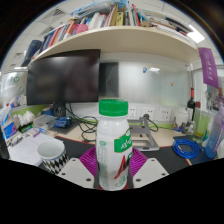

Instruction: Pour water

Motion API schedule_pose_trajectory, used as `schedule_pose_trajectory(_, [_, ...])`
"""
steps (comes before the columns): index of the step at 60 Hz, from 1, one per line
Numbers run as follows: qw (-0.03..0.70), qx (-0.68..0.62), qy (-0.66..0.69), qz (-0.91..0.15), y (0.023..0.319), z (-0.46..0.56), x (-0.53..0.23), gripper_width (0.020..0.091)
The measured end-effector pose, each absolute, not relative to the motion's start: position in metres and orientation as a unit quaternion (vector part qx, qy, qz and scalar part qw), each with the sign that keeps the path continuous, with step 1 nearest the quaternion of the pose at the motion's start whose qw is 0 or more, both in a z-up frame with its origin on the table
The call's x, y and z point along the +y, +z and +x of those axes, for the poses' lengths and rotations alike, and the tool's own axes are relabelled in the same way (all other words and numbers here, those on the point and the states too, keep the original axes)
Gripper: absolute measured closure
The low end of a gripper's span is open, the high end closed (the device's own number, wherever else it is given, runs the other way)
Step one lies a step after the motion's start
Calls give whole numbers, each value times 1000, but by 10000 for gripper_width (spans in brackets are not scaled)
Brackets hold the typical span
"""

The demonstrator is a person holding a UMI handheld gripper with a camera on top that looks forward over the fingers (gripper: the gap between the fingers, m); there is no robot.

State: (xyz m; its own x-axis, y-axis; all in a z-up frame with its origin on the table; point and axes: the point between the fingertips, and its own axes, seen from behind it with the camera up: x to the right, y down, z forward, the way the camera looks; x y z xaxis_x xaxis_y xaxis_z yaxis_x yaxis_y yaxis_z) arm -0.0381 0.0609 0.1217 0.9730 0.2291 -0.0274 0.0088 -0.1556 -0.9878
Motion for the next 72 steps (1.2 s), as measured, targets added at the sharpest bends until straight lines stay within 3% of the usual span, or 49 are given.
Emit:
schedule_pose_trajectory(11, [649,-59,67,-755,122,-34,63,558])
schedule_pose_trajectory(18, [587,-64,71,-804,93,-37,49,300])
schedule_pose_trajectory(21, [588,-62,64,-804,93,-33,37,240])
schedule_pose_trajectory(34, [557,-31,38,-829,122,-32,-52,259])
schedule_pose_trajectory(54, [576,-26,14,-817,222,-65,-117,271])
schedule_pose_trajectory(72, [579,-14,8,-815,238,-78,-137,279])
